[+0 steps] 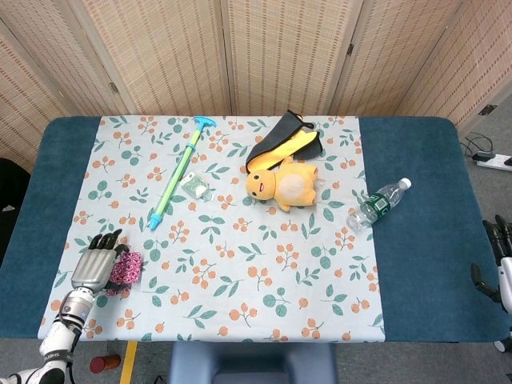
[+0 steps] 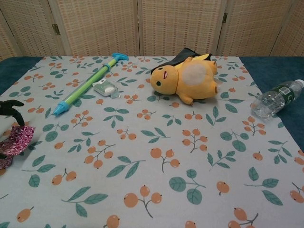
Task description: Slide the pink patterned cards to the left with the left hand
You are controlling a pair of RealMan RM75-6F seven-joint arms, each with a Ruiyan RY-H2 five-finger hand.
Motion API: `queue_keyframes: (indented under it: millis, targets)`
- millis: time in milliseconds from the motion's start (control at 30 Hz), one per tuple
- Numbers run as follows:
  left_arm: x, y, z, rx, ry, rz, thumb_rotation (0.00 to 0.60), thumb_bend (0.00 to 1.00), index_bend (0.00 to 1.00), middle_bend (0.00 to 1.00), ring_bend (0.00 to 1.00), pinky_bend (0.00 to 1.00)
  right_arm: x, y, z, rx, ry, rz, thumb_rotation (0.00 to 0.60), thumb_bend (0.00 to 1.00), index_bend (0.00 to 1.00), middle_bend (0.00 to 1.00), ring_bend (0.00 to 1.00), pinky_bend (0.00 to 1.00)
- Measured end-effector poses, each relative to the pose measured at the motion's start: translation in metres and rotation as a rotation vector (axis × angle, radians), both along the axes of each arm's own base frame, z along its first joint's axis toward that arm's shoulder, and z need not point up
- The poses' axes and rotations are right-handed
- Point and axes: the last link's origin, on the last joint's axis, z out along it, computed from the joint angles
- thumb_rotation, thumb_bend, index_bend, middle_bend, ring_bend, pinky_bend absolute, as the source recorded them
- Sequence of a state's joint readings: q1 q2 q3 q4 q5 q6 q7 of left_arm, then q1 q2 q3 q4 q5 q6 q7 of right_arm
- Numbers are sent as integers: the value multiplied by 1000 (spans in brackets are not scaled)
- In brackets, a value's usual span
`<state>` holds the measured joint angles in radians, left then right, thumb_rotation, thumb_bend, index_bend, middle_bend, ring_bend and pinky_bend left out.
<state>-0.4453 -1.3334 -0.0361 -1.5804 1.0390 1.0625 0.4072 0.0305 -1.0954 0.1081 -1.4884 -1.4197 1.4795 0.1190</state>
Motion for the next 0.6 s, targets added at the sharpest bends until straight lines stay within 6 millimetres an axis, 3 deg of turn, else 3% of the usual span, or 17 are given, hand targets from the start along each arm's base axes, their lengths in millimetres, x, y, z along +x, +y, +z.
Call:
queue_keyframes:
  millis: [333, 600]
  targets:
    - [-22, -14, 9, 46, -14, 123, 594, 180, 323, 0, 0, 0, 4, -7, 0, 11, 8, 11, 600, 477, 0, 0, 0, 0]
    - [-18, -17, 4, 65, -20, 147, 587, 185, 323, 0, 0, 0, 4, -7, 1, 9, 8, 8, 600, 477, 0, 0, 0, 0]
